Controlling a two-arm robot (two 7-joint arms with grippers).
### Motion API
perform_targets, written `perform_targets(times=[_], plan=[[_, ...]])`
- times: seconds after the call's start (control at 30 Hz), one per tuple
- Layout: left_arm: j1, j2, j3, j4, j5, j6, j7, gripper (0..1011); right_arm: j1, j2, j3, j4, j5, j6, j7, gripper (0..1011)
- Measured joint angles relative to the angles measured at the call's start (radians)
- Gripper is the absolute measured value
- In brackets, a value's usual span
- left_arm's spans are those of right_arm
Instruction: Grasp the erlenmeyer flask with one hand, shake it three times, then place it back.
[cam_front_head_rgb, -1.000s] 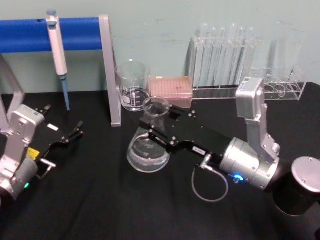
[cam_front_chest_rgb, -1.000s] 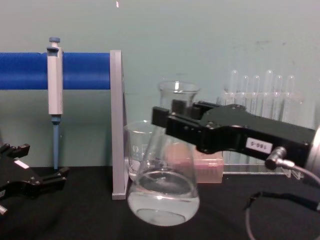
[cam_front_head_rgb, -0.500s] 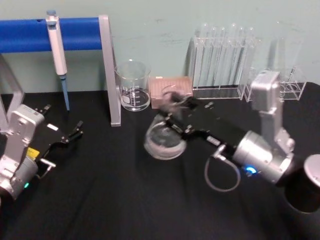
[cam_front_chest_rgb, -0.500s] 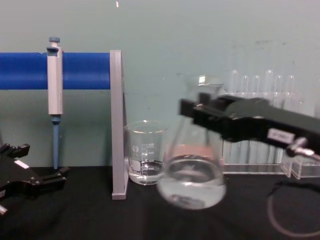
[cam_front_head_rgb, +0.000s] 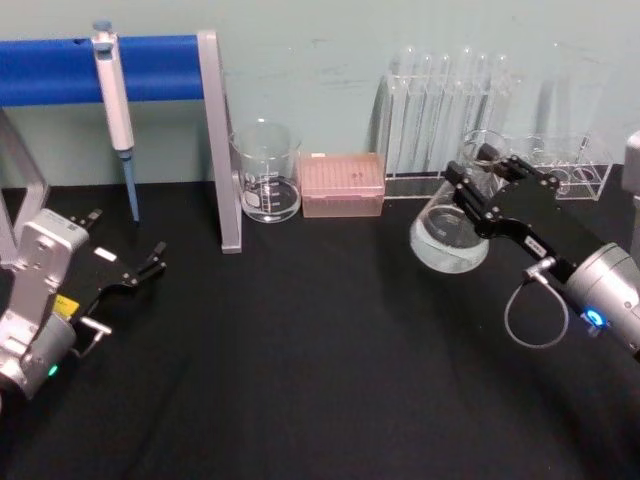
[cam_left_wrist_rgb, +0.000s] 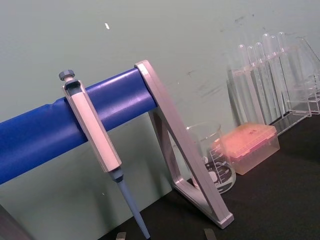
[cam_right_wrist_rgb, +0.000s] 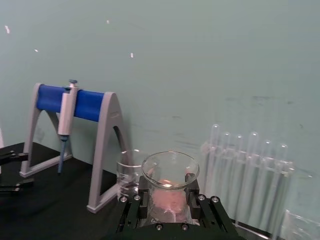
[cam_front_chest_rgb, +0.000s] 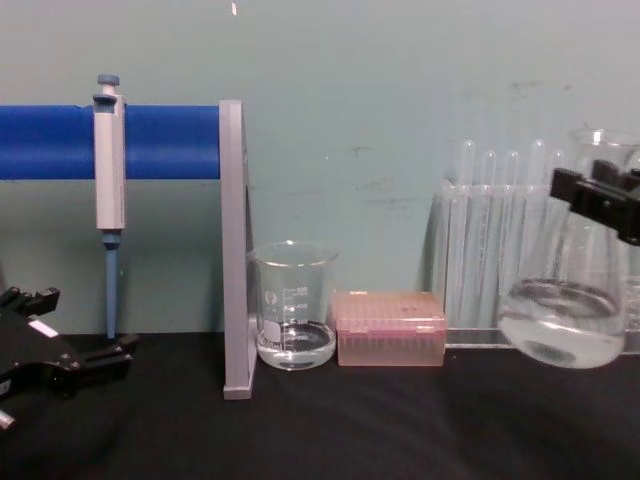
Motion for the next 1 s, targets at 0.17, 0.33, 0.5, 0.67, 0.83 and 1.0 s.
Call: perform_targets(times=[0.17, 0.33, 0.5, 0.67, 0.83, 1.0], plan=[[0.0, 0.0, 0.0, 0.0, 0.0, 0.0, 0.0, 1001, -0.005, -0.009, 0.012, -0.001, -0.009, 0.006, 0.006, 449], [0.0, 0.0, 0.0, 0.0, 0.0, 0.0, 0.0, 1001, 0.017, -0.027, -0.019, 0.014, -0.012, 0.014, 0.054, 449], [0.0, 0.0, 0.0, 0.0, 0.0, 0.0, 0.0, 1001, 0.045, -0.038, -0.063, 0.031, -0.009, 0.02, 0.104, 449], [0.0, 0.0, 0.0, 0.0, 0.0, 0.0, 0.0, 1001, 0.08, -0.056, -0.121, 0.057, 0.0, 0.024, 0.153, 449], [0.0, 0.0, 0.0, 0.0, 0.0, 0.0, 0.0, 1001, 0.109, -0.066, -0.172, 0.081, 0.009, 0.023, 0.192, 449], [0.0, 0.0, 0.0, 0.0, 0.0, 0.0, 0.0, 1001, 0.129, -0.069, -0.199, 0.1, 0.015, 0.021, 0.208, 449]])
